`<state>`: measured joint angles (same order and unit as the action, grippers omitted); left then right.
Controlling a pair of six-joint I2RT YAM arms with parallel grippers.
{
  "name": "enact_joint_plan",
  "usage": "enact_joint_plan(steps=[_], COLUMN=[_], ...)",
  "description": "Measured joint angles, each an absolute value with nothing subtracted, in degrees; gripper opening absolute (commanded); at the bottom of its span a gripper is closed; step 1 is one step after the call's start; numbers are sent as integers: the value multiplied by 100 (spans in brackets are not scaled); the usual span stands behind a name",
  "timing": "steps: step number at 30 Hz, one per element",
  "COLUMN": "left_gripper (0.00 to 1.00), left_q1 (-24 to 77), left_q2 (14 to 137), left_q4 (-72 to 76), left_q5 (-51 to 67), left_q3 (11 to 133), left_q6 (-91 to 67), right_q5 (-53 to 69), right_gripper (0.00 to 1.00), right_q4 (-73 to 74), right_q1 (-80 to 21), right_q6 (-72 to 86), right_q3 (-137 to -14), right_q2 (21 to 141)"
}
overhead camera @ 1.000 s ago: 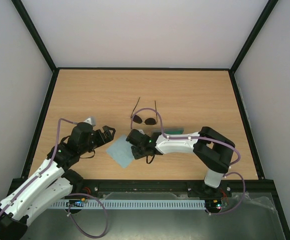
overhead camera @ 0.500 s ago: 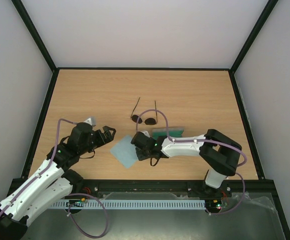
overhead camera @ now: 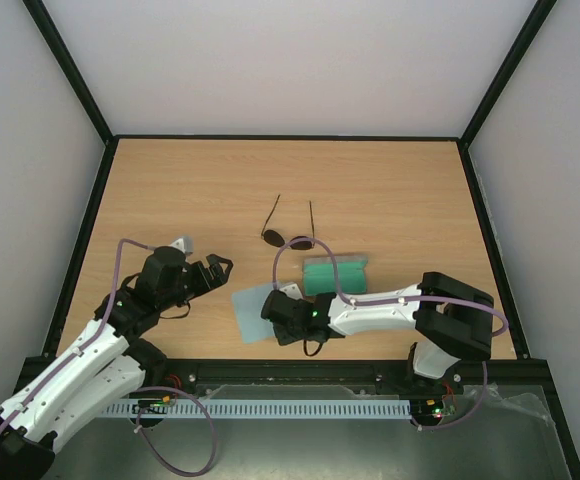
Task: Organize the sunglasses
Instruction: Adjust the glasses cleaning cloth at the center of the board, then fold the glasses cleaning cloth at the center of the board.
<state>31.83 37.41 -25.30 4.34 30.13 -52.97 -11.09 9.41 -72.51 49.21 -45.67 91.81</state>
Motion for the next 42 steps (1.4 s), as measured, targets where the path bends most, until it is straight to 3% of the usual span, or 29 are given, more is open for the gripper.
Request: enact_joint_plan(steps=[13, 15, 17, 21, 25, 29, 33, 37, 42], left_gripper=[99, 100, 100, 100, 100, 98, 88, 61, 51], left_q1=[3183, 3183, 3183, 3183, 3183, 3183, 3183, 3183, 3186], left_q2=[3651, 3658, 3688, 3839, 4167, 4609, 4901, 5122, 5365], left_q4=[-2528, -2528, -2526, -2521, -2464, -2375, -2263, -2180, -2064], left_q5=[447, 447, 449, 484, 622, 738, 777, 803, 794], left_q3=[2941, 2939, 2939, 2939, 2941, 2941, 2941, 2941, 2941], left_q6=[-5299, -5299, -5295, -5271, -5153, -5006, -4899, -4792, -4694], right_q5=[-1013, -972, -976, -1269, -1439, -1214, -834, -336, -106], right_gripper=[15, 22, 37, 47, 46, 42, 38, 33, 28], right_q4=[1085, 1155, 1245, 1638, 1785, 1579, 1376, 1015, 773], right_q1=[-7920, -7994, -8027, -8023, -7693, -6604, -5953, -5710, -5669], right_q6=[5474, 5507, 5555, 5557, 5413, 5183, 4976, 4877, 4797], right_q3=[-4615, -4644, -4672, -4779, -4908, -4724, -4495, -4394, -4414], right_q2=[9166, 9166, 9144, 8667, 7787, 7131, 7164, 7579, 8187])
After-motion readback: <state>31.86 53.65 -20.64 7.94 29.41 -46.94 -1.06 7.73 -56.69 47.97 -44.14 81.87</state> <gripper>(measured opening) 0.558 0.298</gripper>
